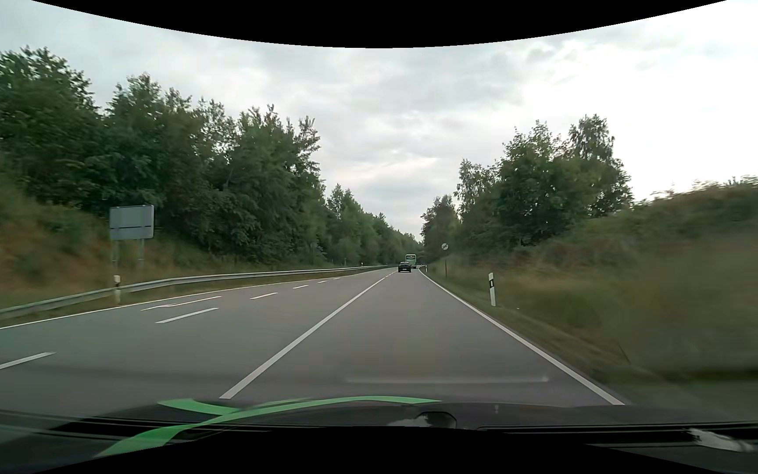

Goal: Follow the waypoints while adhering to traffic rules and regulations

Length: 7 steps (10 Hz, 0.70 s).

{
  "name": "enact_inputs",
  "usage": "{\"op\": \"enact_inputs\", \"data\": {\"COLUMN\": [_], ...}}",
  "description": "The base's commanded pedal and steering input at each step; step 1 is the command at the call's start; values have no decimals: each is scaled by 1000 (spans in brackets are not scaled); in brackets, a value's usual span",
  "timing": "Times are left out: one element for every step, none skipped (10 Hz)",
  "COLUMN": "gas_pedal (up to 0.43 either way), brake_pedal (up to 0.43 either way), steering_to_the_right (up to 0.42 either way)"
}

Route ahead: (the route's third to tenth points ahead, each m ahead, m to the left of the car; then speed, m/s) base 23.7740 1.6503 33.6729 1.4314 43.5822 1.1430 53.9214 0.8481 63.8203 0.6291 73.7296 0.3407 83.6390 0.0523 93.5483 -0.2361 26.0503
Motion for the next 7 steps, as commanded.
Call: {"op": "enact_inputs", "data": {"gas_pedal": [319,319,331,350,358,378,378], "brake_pedal": [0,0,0,0,0,0,0], "steering_to_the_right": [0,0,0,1,1,2,2]}}
